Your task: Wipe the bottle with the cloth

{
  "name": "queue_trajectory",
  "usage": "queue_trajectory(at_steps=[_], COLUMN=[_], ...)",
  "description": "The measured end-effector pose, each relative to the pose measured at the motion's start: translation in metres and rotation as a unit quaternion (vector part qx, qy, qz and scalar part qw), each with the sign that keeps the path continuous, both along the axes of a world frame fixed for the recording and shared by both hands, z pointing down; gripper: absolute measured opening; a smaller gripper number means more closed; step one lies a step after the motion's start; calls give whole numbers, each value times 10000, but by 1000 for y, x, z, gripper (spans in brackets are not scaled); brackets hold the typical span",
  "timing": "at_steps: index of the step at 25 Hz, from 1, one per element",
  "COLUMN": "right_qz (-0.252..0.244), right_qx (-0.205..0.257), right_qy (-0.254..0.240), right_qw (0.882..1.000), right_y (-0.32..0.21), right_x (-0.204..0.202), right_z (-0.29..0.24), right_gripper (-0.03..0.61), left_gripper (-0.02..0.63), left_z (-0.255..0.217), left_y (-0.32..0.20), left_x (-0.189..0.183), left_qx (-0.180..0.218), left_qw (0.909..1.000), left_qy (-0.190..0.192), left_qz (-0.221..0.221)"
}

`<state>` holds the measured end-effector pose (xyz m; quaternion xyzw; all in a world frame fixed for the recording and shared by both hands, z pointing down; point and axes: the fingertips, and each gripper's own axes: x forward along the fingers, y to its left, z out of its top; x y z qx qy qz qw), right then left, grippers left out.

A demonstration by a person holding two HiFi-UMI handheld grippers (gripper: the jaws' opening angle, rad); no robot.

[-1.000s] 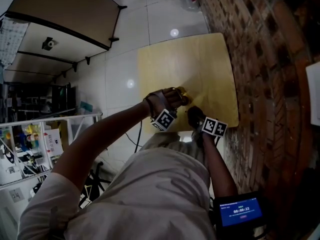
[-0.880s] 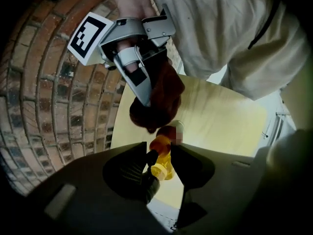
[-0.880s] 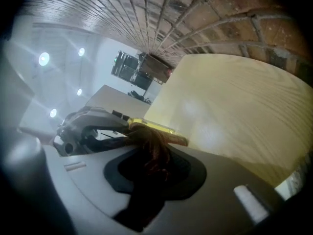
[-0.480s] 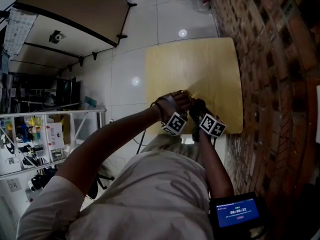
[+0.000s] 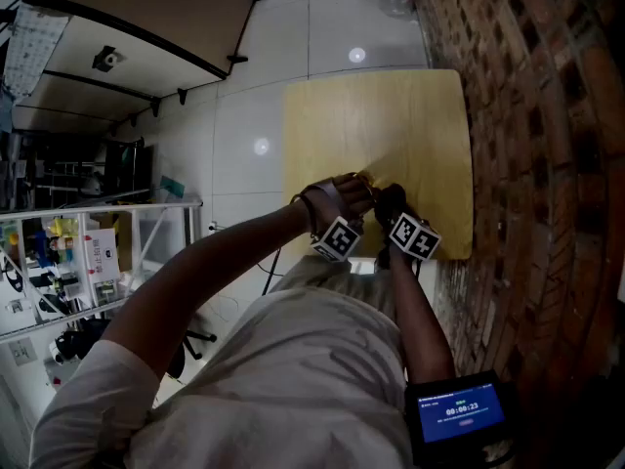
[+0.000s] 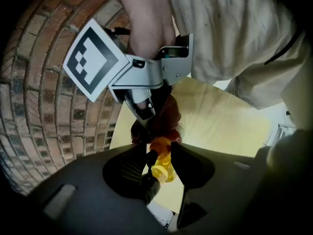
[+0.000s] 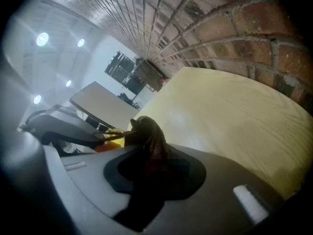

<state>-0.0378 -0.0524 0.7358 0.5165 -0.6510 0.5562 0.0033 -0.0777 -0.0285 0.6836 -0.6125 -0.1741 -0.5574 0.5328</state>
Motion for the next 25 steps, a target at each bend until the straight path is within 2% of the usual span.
queue_trajectory(at_steps=[3,4,5,6,7,9,10,11,12,13,14,15,16,18,21,23,25], right_qz=[-288,-416,-538,-644,-733,-878,-913,-890,-783,-603,-419,-317,-342,-715,-1377,-1472,-1366], right_qx=[-320,-452,-613,-788,-950,-1156,-1190,-1182,-1135,-1043,-900,-710,-492,-62,359,362,185], right_qy=[219,314,384,417,421,379,326,238,119,-15,-142,-259,-387,-710,-1028,-1149,-1295], right_qw=[9988,9976,9959,9939,9919,9887,9882,9887,9904,9927,9950,9966,9975,9949,9845,9817,9819], right_y=[8,12,15,17,20,23,24,24,25,28,34,41,48,59,63,59,52], right_x=[0,0,0,-1,-2,-3,-2,0,4,10,17,20,18,-3,-44,-58,-60], right_z=[22,31,39,48,55,63,63,61,57,52,47,40,32,12,-15,-18,-13], right_gripper=[83,81,83,81,83,83,83,83,84,84,84,83,83,83,83,83,83], left_gripper=[175,175,175,175,175,175,176,176,176,176,176,176,176,178,178,176,175], left_z=[-3,-7,-14,-25,-38,-62,-69,-71,-66,-54,-39,-27,-19,-15,-14,-17,-17], left_y=[6,9,11,13,13,12,12,11,11,12,13,14,13,11,10,11,11], left_x=[1,5,14,27,43,73,82,84,76,61,41,25,15,10,11,16,19], left_qx=[-14,-89,-223,-389,-555,-810,-873,-879,-815,-677,-492,-320,-207,-144,-213,-230,-260], left_qw=[10000,9999,9990,9951,9861,9560,9436,9411,9519,9713,9882,9966,9988,9993,9991,9989,9989], left_qy=[-50,43,323,815,1446,2670,3035,3099,2785,2113,1280,585,208,64,101,179,156], left_qz=[8,-66,-208,-397,-596,-910,-996,-1025,-983,-860,-675,-493,-381,-332,-353,-370,-366])
